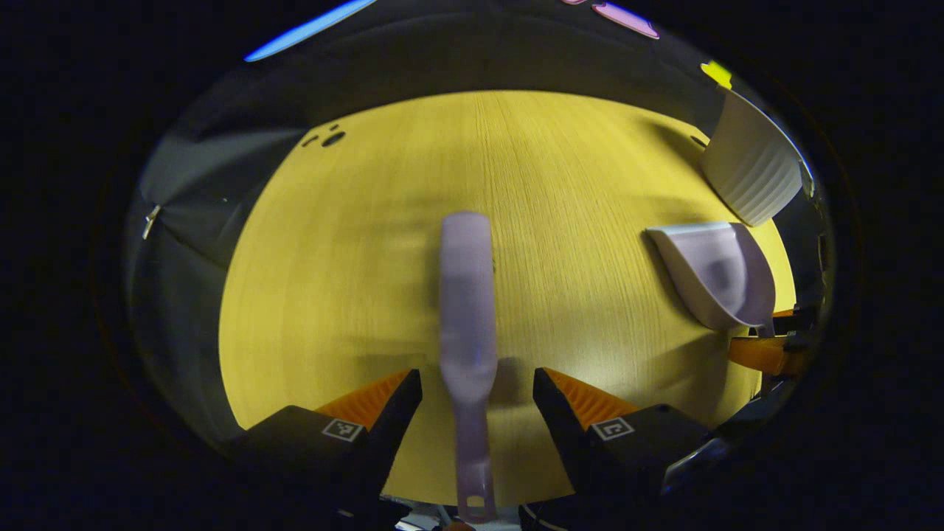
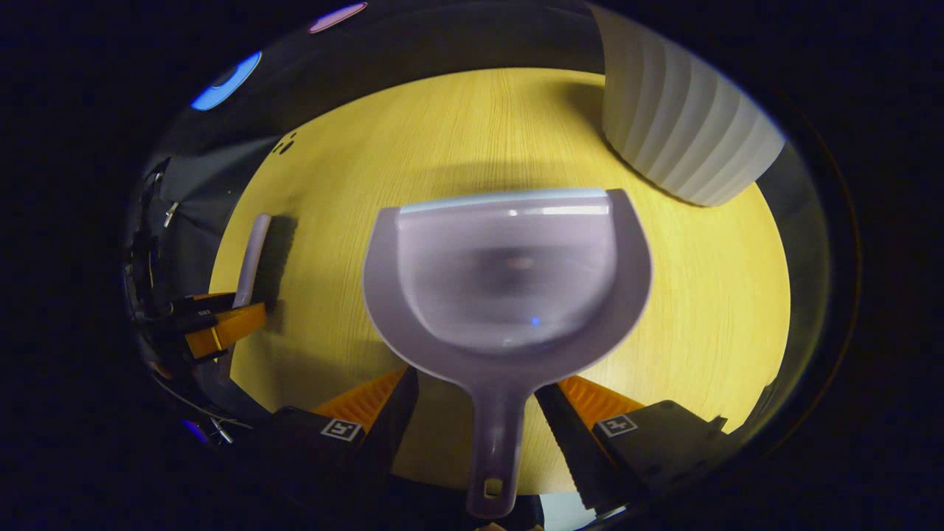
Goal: Pick up the small broom and dustpan from the desktop, sweep the trash into the dustpan with the broom, and then empty the trash into the garbage bin.
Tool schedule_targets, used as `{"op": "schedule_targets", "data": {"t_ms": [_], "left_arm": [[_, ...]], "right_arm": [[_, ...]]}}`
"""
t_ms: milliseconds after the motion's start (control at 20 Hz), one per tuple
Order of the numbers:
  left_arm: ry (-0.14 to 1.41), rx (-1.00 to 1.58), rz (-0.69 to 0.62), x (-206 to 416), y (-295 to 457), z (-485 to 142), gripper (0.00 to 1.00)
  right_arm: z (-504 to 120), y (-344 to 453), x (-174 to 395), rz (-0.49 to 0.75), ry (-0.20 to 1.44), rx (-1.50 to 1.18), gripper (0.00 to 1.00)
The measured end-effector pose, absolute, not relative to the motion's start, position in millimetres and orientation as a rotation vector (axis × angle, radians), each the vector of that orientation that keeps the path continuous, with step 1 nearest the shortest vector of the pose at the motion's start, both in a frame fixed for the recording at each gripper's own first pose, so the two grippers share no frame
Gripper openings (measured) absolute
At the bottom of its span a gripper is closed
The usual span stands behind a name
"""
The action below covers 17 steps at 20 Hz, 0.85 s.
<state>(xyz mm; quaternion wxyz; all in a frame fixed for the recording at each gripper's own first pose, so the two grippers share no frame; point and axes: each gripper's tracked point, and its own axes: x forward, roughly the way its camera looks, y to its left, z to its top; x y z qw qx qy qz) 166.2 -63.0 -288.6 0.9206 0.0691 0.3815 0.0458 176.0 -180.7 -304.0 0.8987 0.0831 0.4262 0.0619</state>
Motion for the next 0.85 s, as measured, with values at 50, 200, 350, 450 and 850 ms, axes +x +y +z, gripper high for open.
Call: {"op": "schedule_targets", "data": {"t_ms": [50,200,350,450,850], "left_arm": [[0.705,0.134,0.108,160,-64,-266,0.97],[0.480,0.094,0.119,142,-68,-207,0.97],[0.250,0.063,0.152,107,-69,-149,0.97],[0.122,0.042,0.178,76,-67,-131,0.98],[-0.092,-0.020,0.274,-58,-110,-145,0.97]], "right_arm": [[-291,-191,175,0.110,0.838,0.164,0.99],[-252,-214,171,0.060,0.709,0.132,0.99],[-205,-221,162,0.032,0.557,0.117,0.99],[-173,-218,146,0.050,0.448,0.107,0.99],[-101,-182,36,0.221,0.119,0.055,0.99]]}}
